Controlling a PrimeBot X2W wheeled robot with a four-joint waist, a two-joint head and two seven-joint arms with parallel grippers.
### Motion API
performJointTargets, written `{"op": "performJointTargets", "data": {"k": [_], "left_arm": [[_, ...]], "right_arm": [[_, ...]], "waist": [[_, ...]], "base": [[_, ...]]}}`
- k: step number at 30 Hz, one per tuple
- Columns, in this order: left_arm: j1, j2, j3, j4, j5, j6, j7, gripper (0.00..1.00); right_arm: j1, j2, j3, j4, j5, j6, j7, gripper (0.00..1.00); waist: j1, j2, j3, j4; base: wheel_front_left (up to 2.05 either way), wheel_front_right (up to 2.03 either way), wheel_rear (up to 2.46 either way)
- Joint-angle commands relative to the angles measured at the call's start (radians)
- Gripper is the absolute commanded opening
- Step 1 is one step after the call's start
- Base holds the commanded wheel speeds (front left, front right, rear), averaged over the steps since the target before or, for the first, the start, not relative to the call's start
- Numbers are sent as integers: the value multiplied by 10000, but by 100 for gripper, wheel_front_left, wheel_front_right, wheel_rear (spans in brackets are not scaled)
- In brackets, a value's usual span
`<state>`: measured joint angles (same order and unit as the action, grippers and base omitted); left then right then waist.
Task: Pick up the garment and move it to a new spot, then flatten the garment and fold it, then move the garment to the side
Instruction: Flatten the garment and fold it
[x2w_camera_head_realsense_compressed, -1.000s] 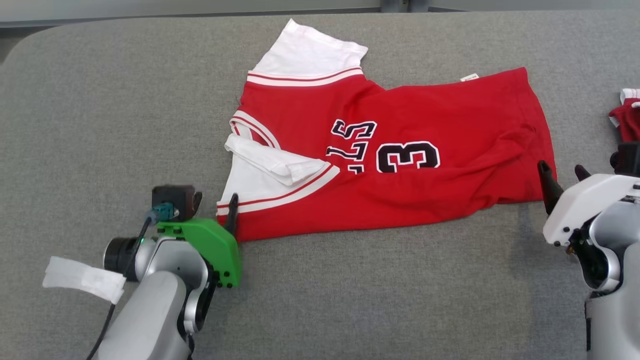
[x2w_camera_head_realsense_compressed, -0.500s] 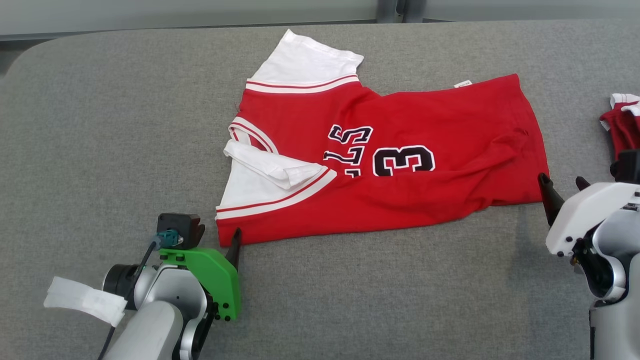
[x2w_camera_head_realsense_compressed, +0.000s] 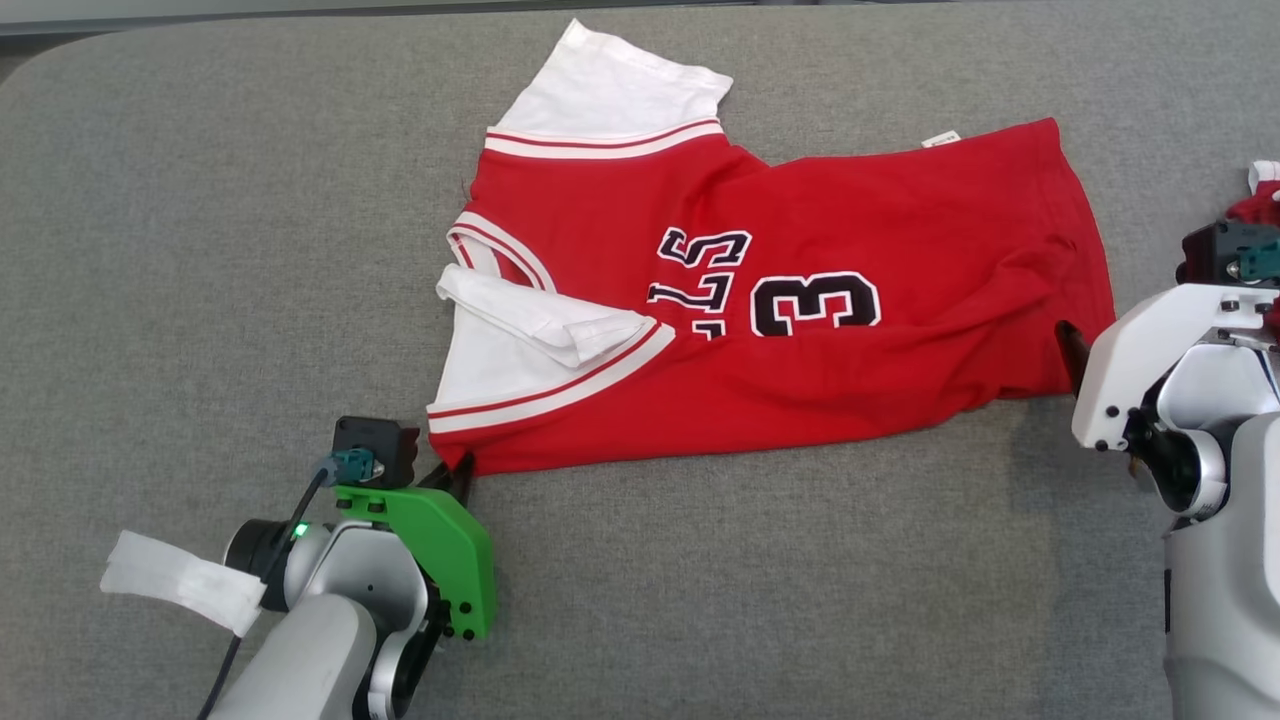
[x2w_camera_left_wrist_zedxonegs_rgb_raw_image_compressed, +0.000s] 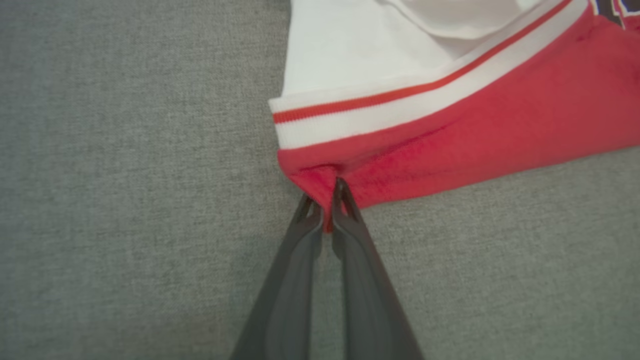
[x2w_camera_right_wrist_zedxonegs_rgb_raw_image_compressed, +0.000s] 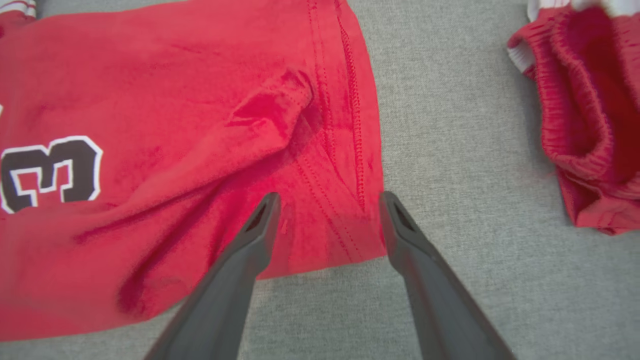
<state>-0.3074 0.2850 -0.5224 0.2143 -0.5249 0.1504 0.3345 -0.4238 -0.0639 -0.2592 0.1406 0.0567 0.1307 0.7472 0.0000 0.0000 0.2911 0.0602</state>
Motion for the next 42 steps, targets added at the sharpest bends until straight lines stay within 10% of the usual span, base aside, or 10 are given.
{"op": "performJointTargets", "data": {"k": [1, 8, 15, 18, 23, 29, 32, 36, 42], "left_arm": [[-128, 23, -20, -27, -75, -27, 17, 0], [-223, 45, -53, -87, -62, 14, 40, 0], [-297, 75, -93, -146, -110, 18, 97, 0], [-298, 96, -89, -145, -118, 41, 79, 0], [-304, 183, -31, -180, -146, 99, 84, 0], [-384, 224, -25, -273, -173, 132, 135, 0], [-423, 250, 1, -294, -200, 154, 125, 0], [-440, 280, 2, -313, -180, 190, 135, 0], [-420, 225, -27, -290, -256, 221, 79, 0]], "right_arm": [[-257, -120, 41, 204, -1, -2, 166, 100], [-704, -454, 337, 728, 229, -2, 470, 100], [-894, -585, 389, 1023, 392, -2, 662, 70], [-769, -531, 359, 1051, 518, -3, 681, 74], [-697, -485, 342, 1083, 613, -2, 657, 45], [-742, -414, 182, 1173, 543, -3, 615, 52], [-907, -392, 82, 1172, 523, -3, 438, 76], [-1069, -401, 188, 1267, 451, -3, 500, 49], [-749, -418, 475, 1076, 337, -3, 498, 42]], "waist": [[0, 0, 77, 36], [0, 0, 276, 43], [0, 0, 489, 42], [0, 0, 511, 13], [0, 0, 563, -51], [0, 0, 714, -75], [0, 0, 791, -72], [0, 0, 880, -80], [0, 0, 833, -90]], "base": [[0, 0, 0], [0, 0, 0], [0, 0, 0], [0, 0, 0], [0, 0, 0], [0, 0, 0], [0, 0, 0], [0, 0, 0], [0, 0, 0]]}}
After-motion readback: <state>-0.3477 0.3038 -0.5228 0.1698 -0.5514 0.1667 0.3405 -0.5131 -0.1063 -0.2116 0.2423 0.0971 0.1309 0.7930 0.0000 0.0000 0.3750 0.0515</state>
